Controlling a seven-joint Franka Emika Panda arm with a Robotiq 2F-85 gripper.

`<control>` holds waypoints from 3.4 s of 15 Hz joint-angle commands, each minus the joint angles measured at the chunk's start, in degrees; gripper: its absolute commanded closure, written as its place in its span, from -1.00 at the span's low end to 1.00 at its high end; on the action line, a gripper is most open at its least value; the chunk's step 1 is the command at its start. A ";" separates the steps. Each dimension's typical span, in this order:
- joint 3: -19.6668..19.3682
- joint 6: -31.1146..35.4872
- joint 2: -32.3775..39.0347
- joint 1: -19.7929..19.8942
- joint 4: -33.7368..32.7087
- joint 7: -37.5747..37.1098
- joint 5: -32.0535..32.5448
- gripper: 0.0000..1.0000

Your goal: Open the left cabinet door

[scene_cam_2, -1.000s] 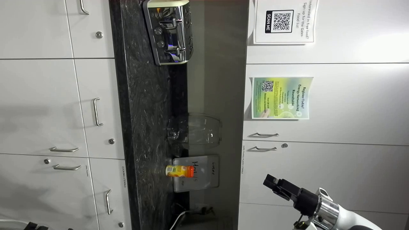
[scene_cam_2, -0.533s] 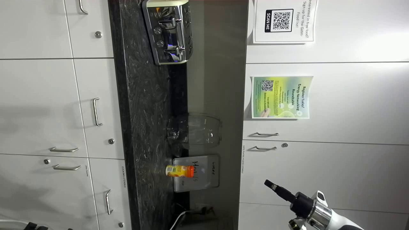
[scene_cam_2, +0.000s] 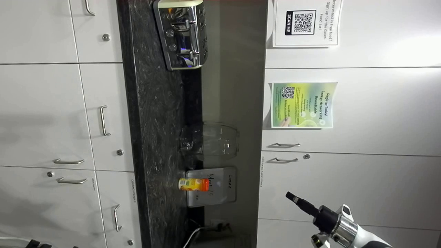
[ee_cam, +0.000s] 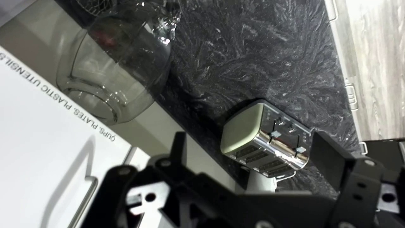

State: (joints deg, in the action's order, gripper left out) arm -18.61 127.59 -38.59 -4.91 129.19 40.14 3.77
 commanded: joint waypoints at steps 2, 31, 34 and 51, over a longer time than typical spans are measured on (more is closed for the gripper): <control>-1.08 11.73 4.27 -0.56 -3.61 1.43 -2.38 -1.00; -6.64 17.55 21.92 -6.18 -17.21 16.28 -36.22 -1.00; -6.92 16.19 22.87 -5.69 -17.84 18.39 -38.76 -1.00; 1.04 15.27 32.44 5.66 -26.46 34.15 -55.61 -1.00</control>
State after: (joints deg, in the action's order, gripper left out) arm -19.24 143.54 -8.03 -1.35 105.66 71.78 -48.09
